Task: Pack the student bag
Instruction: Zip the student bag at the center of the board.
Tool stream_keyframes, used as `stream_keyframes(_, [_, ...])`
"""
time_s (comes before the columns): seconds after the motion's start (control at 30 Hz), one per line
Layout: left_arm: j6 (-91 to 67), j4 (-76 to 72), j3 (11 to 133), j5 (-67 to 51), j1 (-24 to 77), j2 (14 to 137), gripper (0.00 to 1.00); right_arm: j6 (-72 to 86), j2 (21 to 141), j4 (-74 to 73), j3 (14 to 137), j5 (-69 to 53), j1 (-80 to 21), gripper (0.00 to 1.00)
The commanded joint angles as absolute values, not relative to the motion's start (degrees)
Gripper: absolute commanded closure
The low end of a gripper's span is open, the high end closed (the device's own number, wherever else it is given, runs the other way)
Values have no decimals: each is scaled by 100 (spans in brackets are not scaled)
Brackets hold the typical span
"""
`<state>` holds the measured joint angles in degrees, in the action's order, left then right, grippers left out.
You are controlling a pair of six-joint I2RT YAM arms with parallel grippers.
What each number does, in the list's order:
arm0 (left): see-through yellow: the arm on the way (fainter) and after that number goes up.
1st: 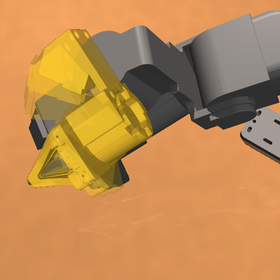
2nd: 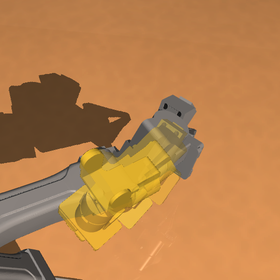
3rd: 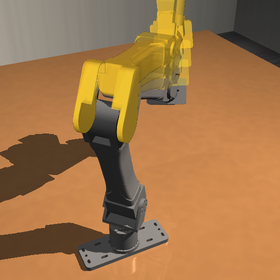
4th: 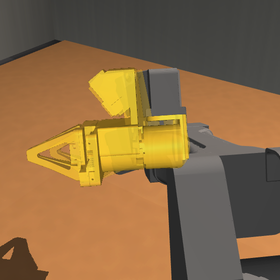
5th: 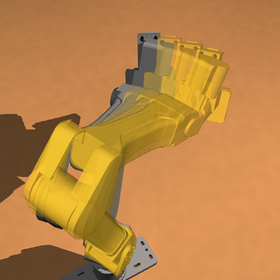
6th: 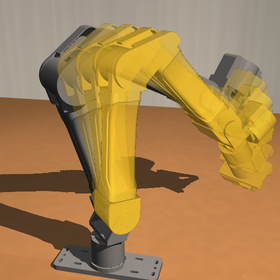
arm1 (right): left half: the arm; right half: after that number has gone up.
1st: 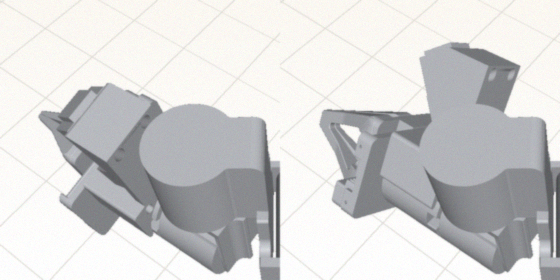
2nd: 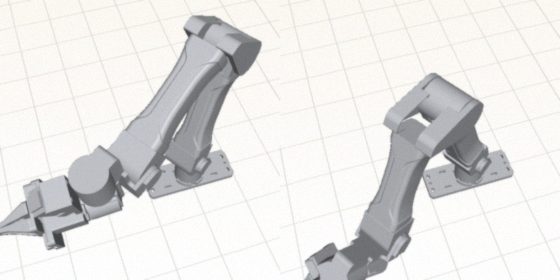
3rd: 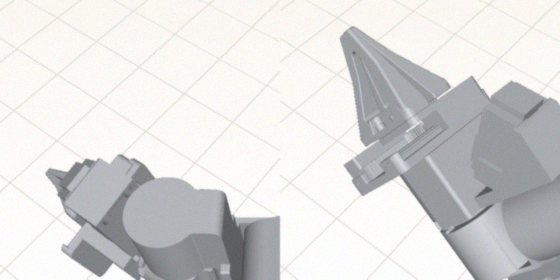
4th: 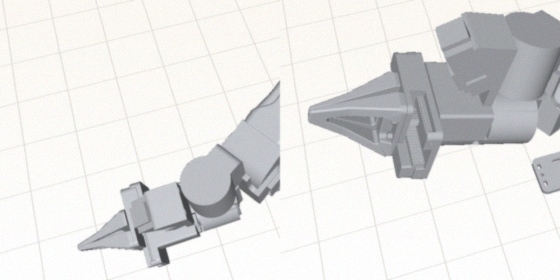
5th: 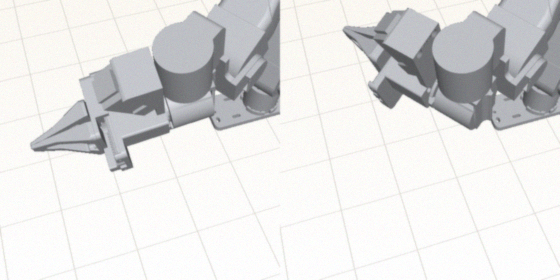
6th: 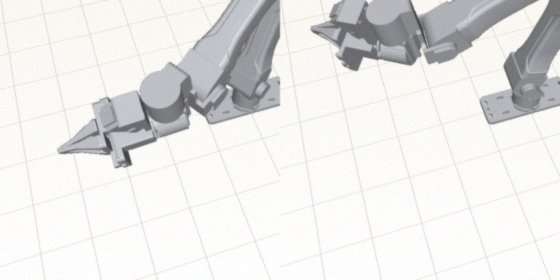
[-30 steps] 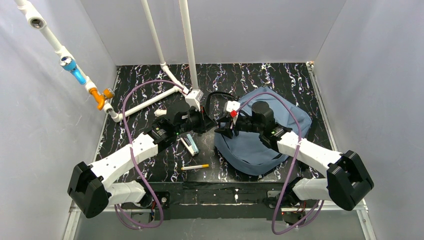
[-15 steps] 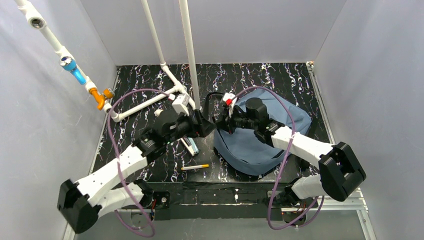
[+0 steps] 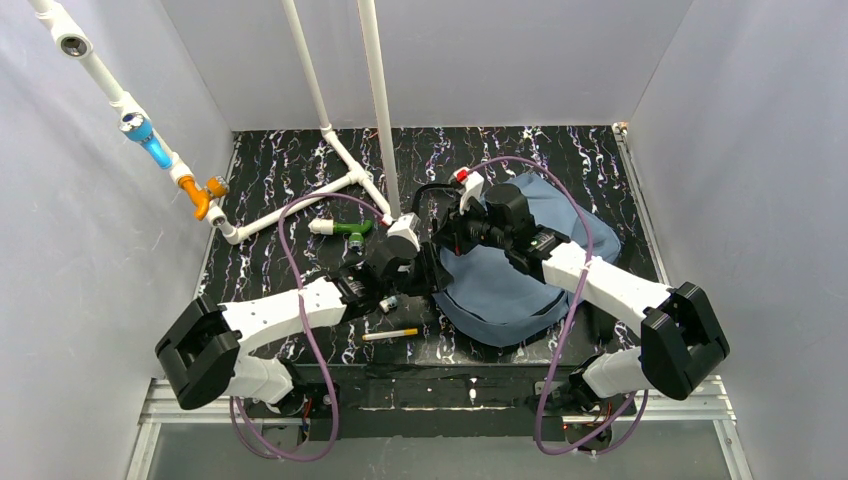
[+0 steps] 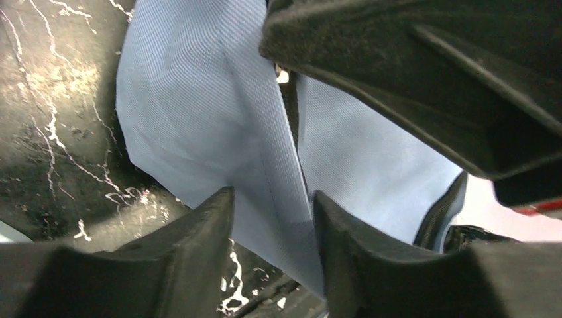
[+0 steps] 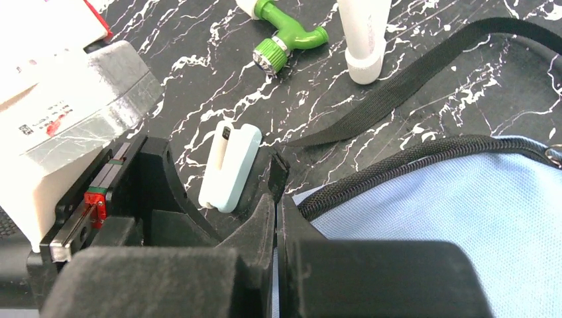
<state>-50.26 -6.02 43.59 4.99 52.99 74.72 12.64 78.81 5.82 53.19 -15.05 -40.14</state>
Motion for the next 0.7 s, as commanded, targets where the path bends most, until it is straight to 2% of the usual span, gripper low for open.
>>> stream_keyframes(0.0, [-5267, -755, 4488, 1043, 5292, 7430, 61, 1549, 7797, 686, 5773, -1349, -4006, 99])
stream_keyframes(0.03, [-5341, -767, 4400, 1049, 5291, 7413, 67, 1578, 7837, 670, 5824, -1307, -4011, 99])
stream_keyframes(0.07, [-5344, -802, 4316, 994, 5292, 7403, 76, 1612, 7877, 611, 5900, -1178, -4013, 99])
stream_keyframes(0.13, [-5303, -914, 4196, 841, 5327, 7388, 100, 1733, 7985, 471, 6086, -656, -4009, 99])
stream_keyframes(0.23, [-5344, -1118, 3919, 853, 5522, 7287, 100, 1988, 8198, 427, 6373, 666, -4010, 99])
stream_keyframes(0.4, [-5517, -1261, 3595, 948, 5900, 7328, 100, 1790, 8973, 316, 7227, 2081, -3858, 99])
stream_keyframes(0.67, [-5625, -1459, 3187, 1038, 6204, 7093, 100, 1316, 10022, 98, 8468, 1994, -3315, 99])
